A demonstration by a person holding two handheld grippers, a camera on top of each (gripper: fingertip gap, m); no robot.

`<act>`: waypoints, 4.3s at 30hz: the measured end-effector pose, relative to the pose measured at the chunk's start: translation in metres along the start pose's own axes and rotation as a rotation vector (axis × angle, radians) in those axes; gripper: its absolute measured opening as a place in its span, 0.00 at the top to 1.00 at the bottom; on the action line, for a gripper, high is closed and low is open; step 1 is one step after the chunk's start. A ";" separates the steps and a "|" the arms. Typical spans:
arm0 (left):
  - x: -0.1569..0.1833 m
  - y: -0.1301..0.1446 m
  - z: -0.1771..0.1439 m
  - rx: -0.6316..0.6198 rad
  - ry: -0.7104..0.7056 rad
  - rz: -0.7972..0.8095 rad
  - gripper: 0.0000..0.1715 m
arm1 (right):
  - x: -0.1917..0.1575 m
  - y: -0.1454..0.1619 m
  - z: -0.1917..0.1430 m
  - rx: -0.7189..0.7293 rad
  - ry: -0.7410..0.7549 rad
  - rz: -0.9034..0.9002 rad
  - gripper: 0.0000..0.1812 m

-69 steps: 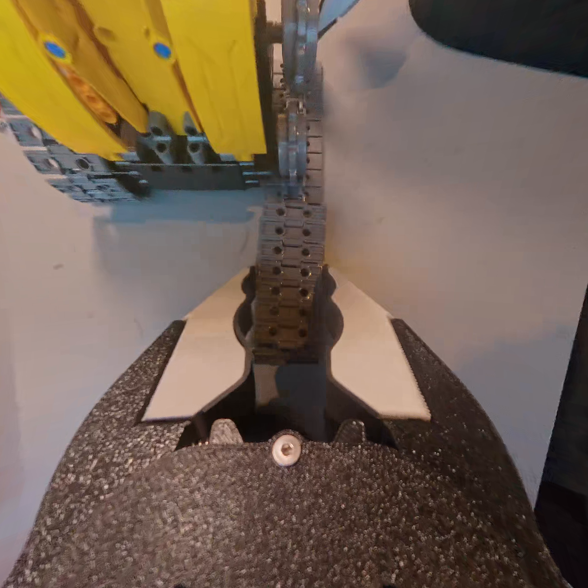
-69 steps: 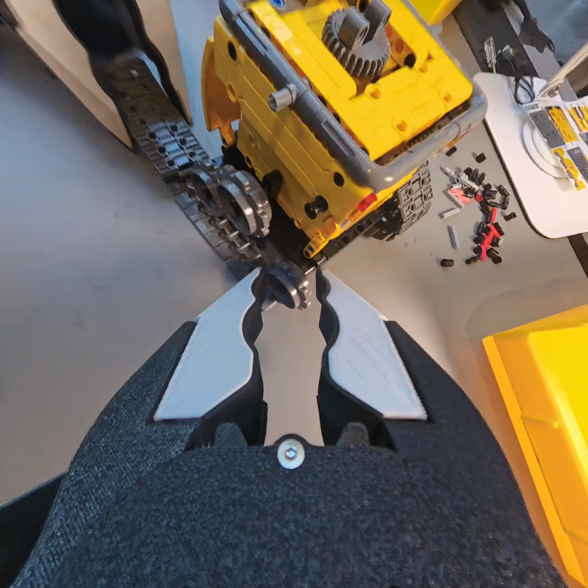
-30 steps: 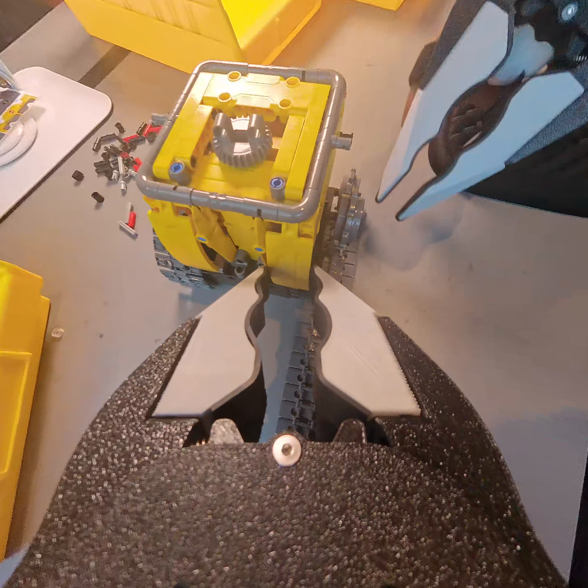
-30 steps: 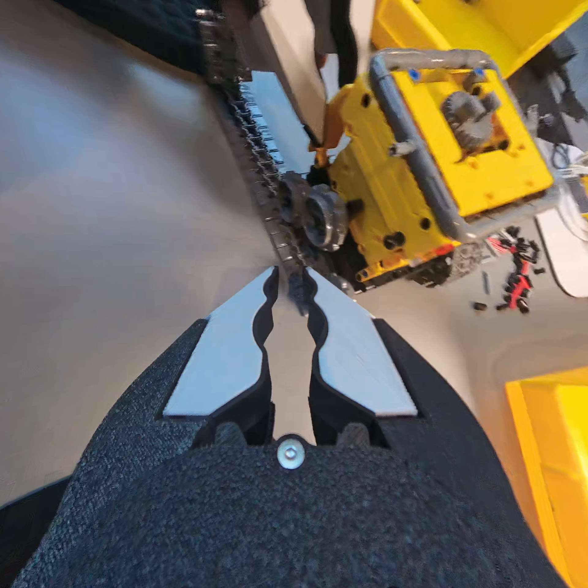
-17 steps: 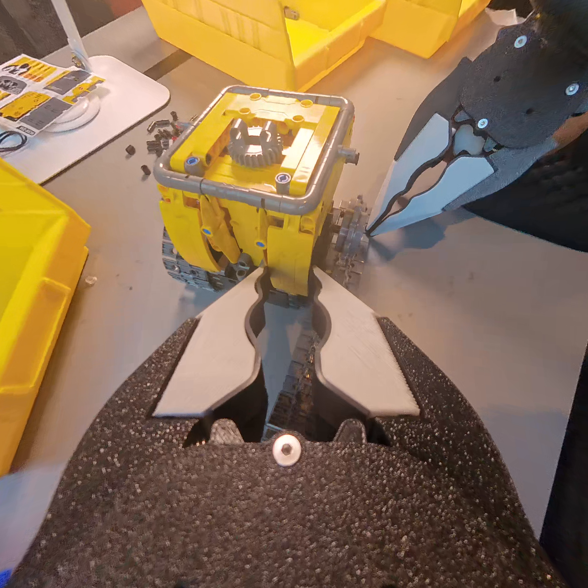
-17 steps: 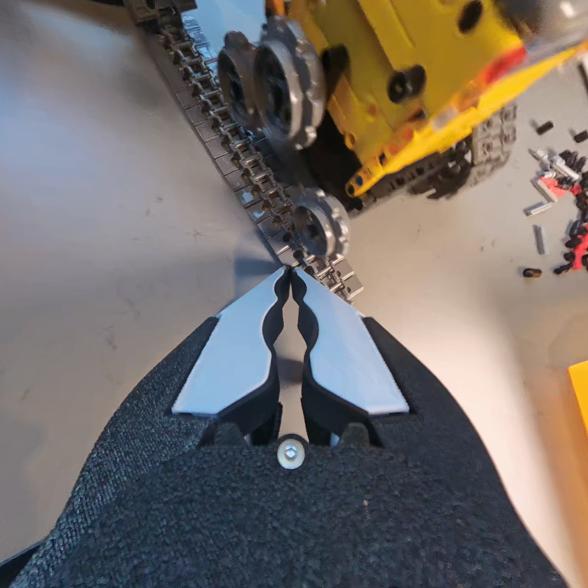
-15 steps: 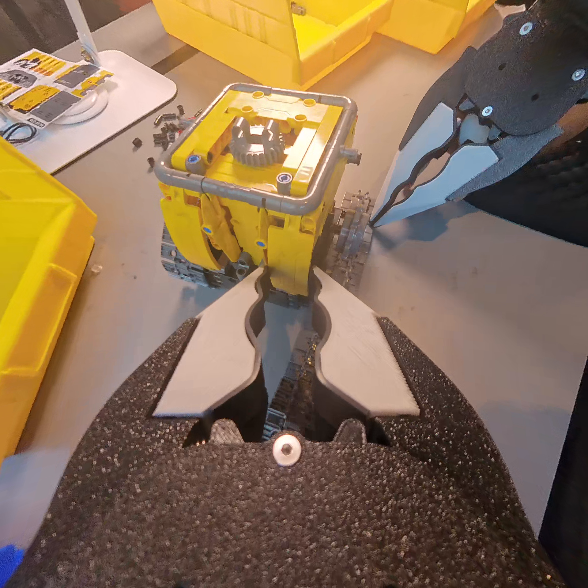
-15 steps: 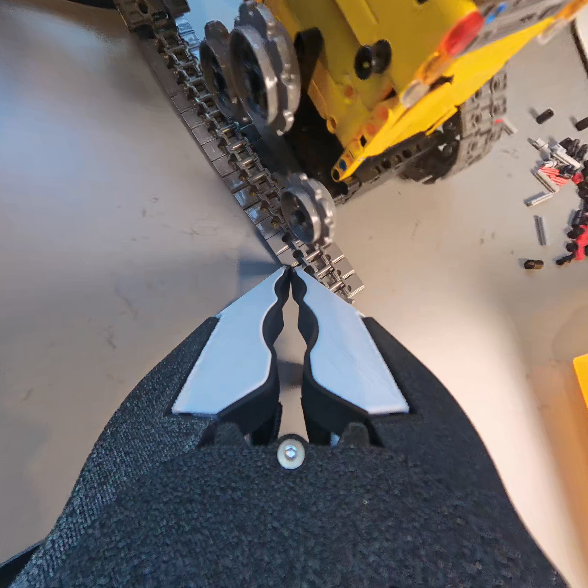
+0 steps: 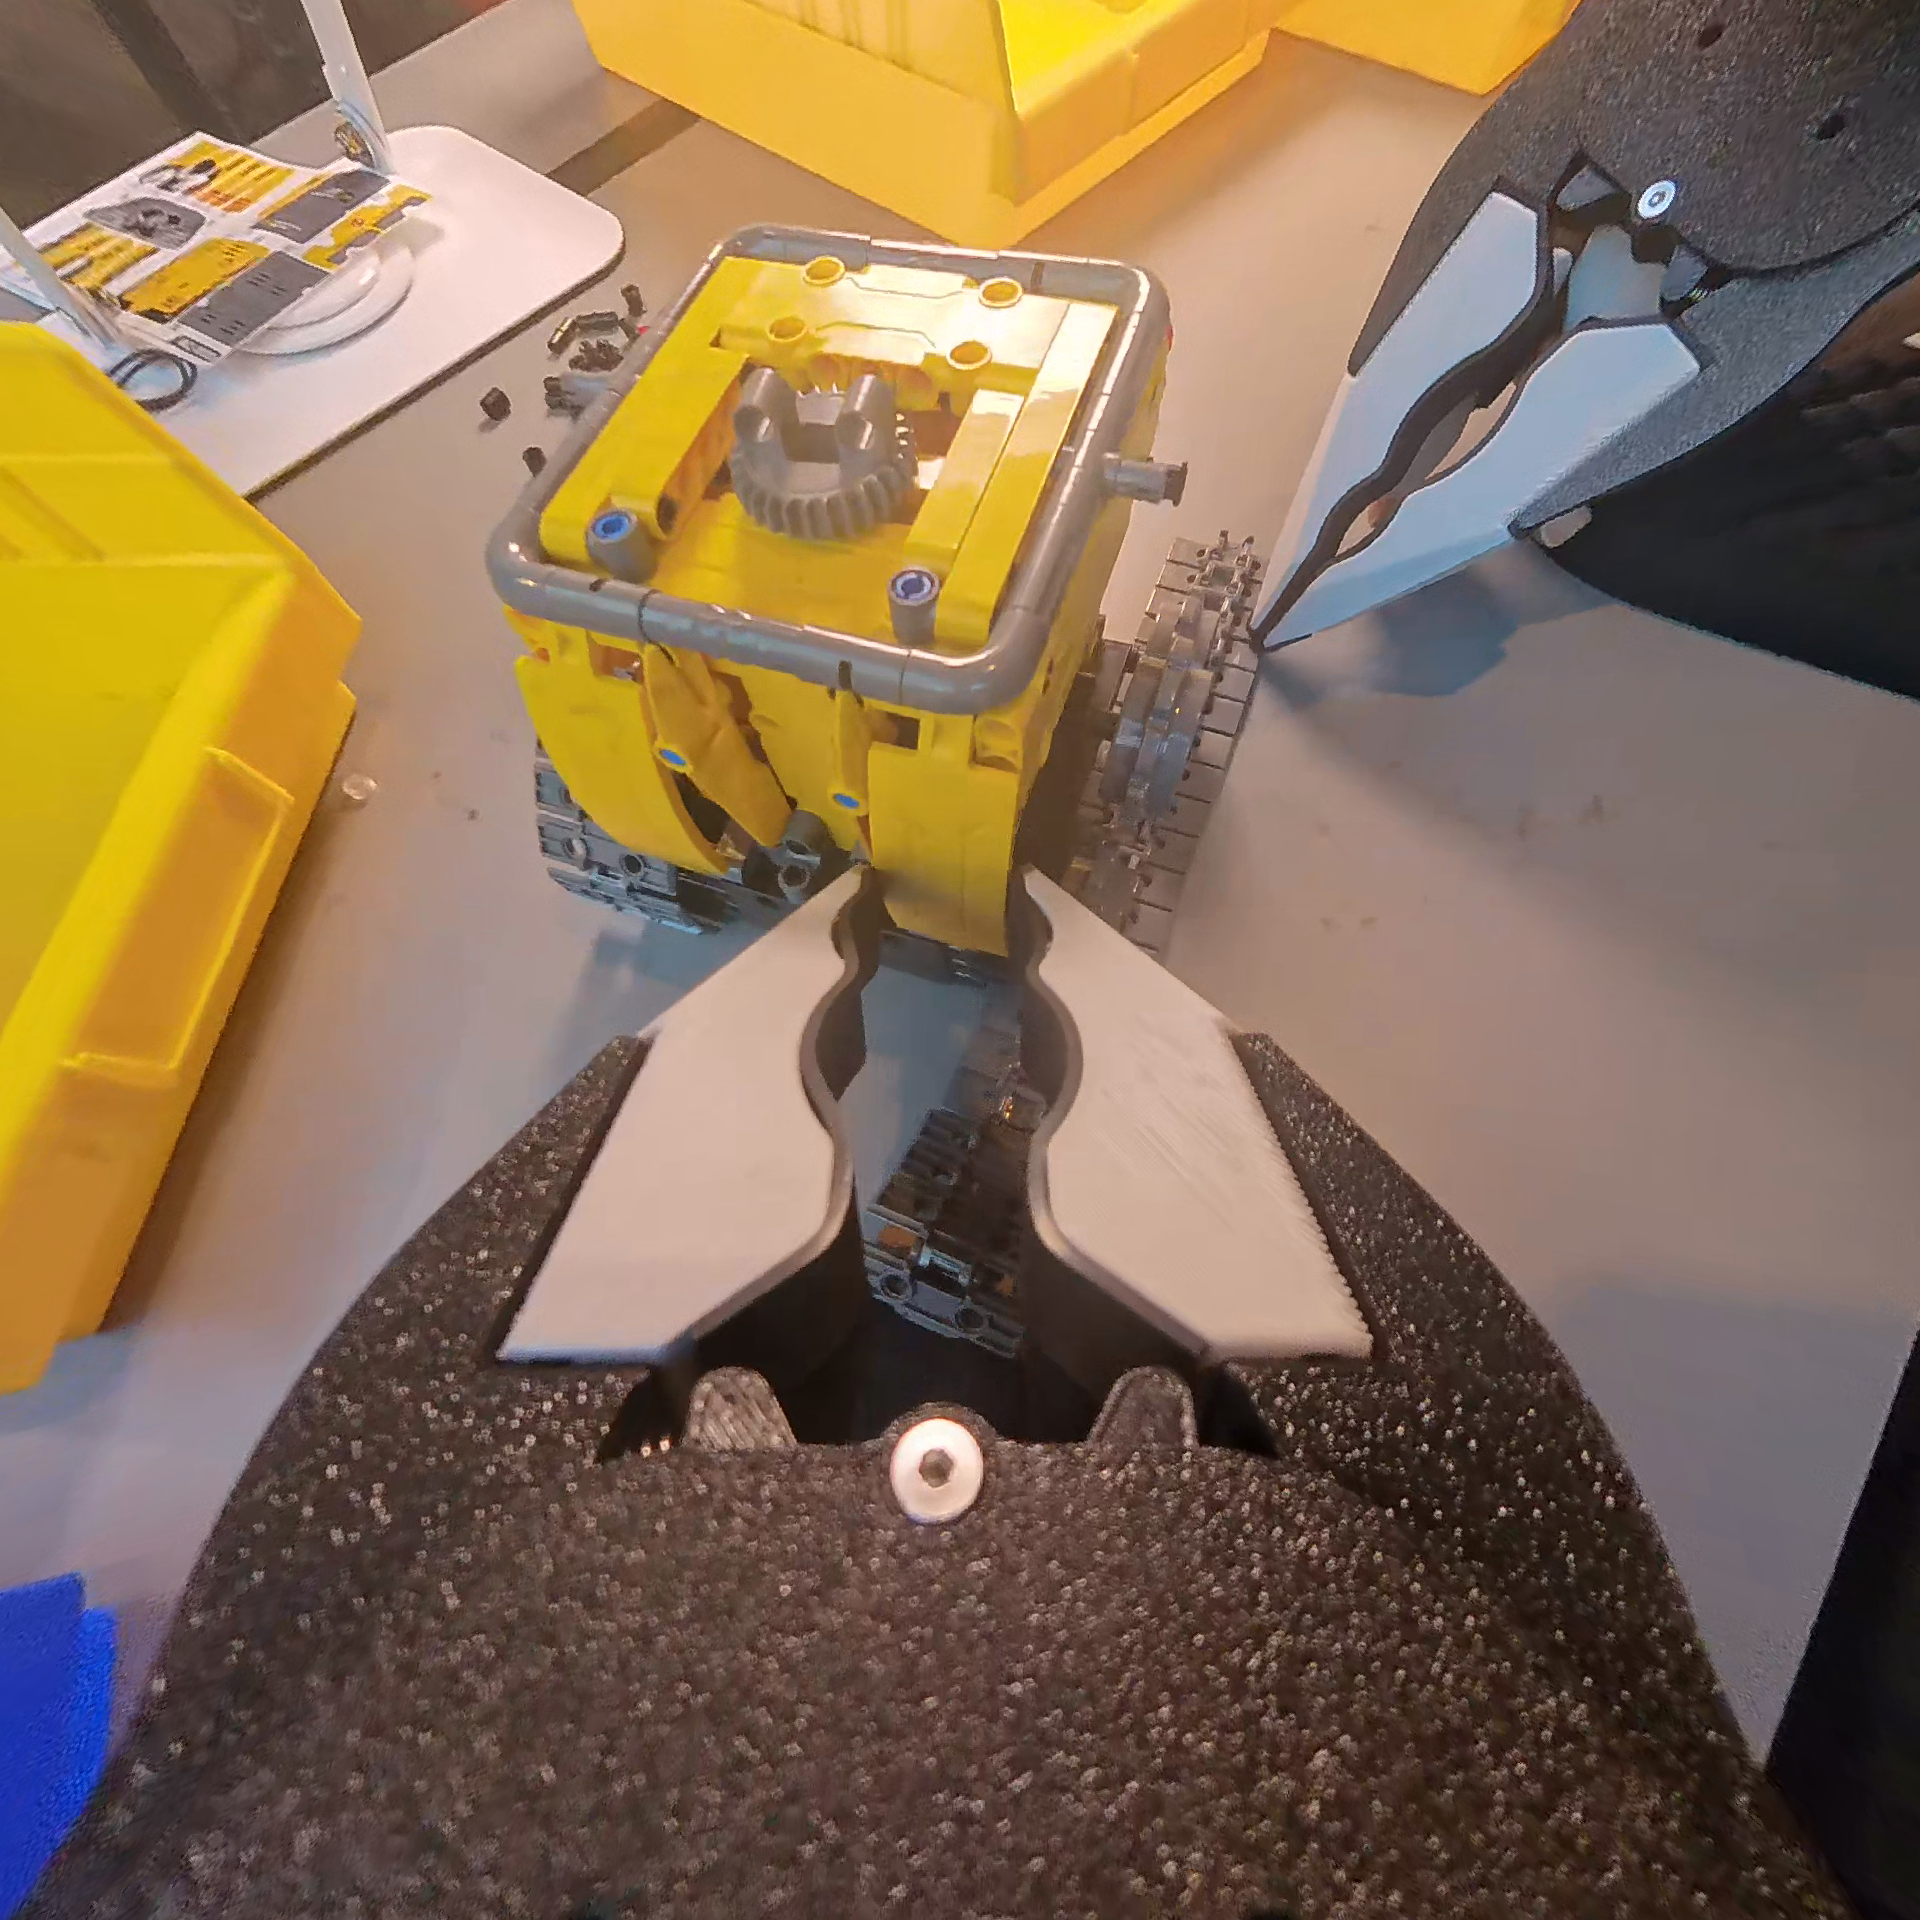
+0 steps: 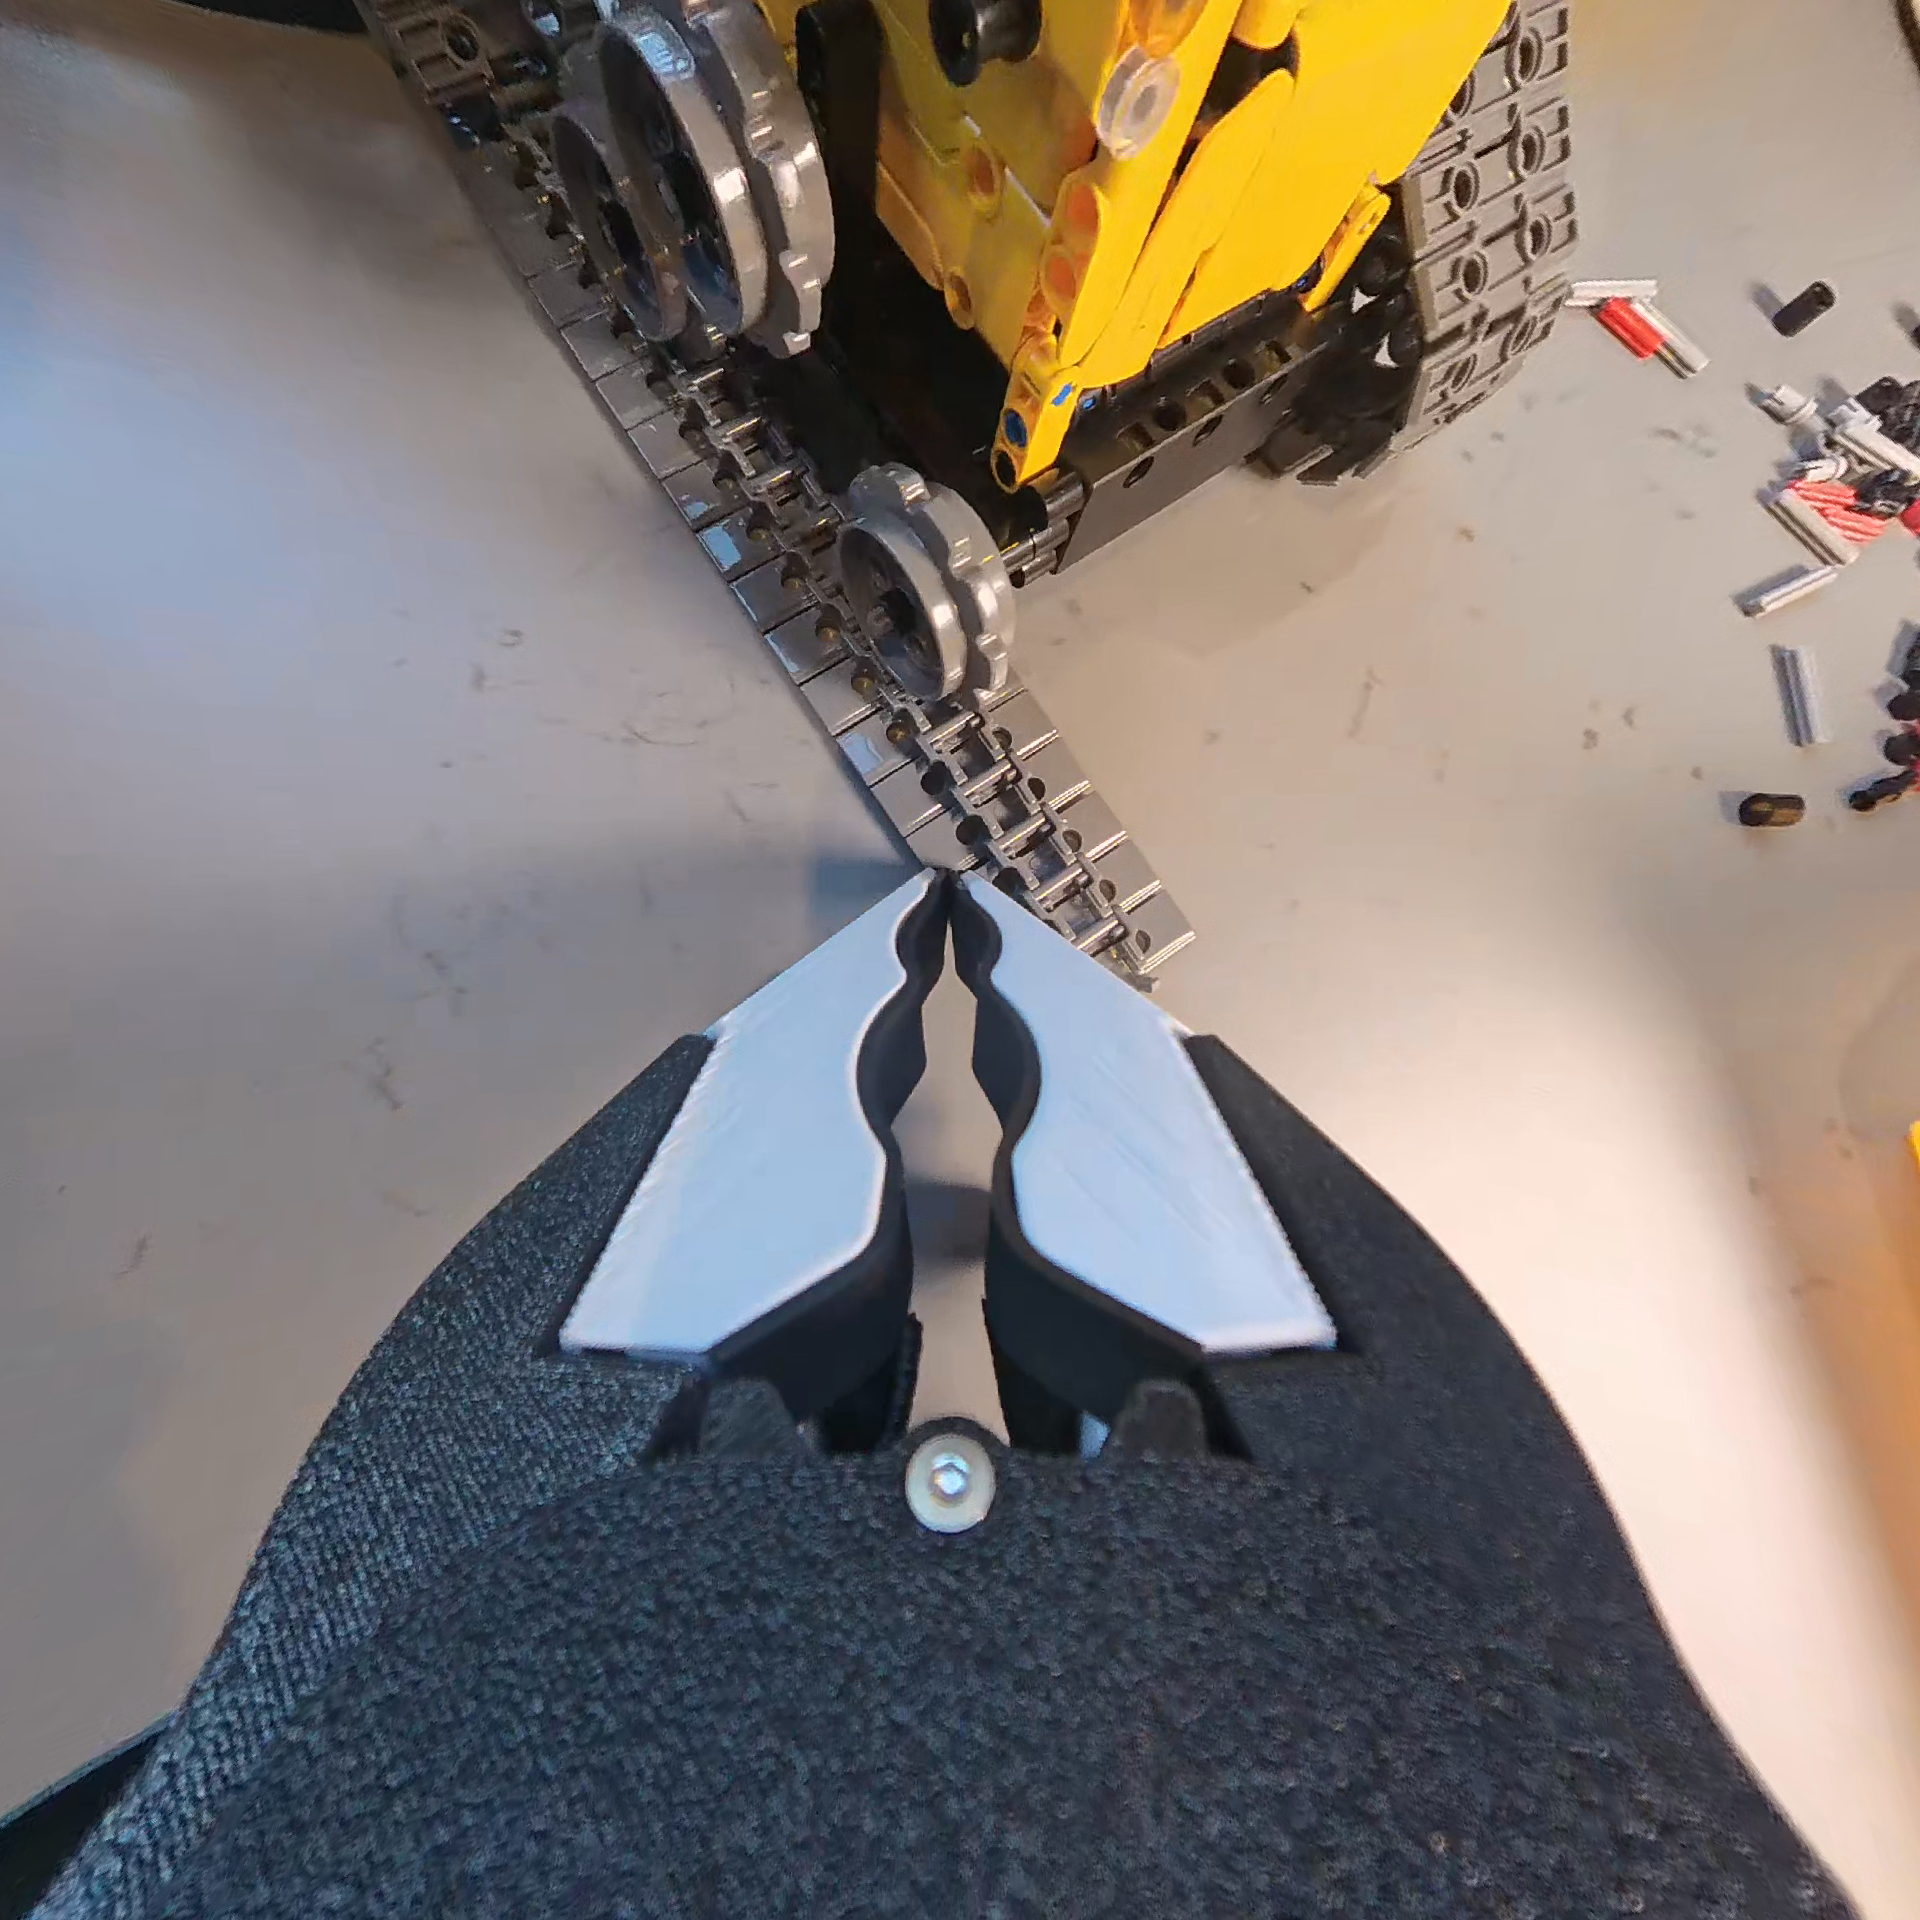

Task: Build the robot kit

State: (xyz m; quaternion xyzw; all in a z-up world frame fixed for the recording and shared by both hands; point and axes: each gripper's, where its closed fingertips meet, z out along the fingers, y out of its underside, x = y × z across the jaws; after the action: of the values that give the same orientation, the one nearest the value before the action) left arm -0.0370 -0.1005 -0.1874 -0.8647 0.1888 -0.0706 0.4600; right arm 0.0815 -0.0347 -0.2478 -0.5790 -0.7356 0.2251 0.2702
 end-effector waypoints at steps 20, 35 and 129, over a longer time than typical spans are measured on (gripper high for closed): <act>0.009 0.076 -0.016 -0.364 0.208 0.122 0.74 | 0.009 -0.029 -0.005 0.038 -0.018 -0.095 0.88; 0.027 -0.013 -0.040 0.269 0.279 0.005 0.76 | 0.032 0.010 -0.002 -0.035 -0.285 0.004 0.86; 0.000 -0.003 -0.016 0.111 0.159 0.050 0.80 | 0.001 -0.051 -0.008 0.184 -0.124 -0.267 0.70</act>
State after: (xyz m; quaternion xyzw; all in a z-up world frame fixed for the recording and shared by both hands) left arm -0.0411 -0.1112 -0.1758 -0.8247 0.2418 -0.1377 0.4924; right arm 0.0493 -0.0455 -0.2094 -0.4340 -0.7976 0.2889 0.3034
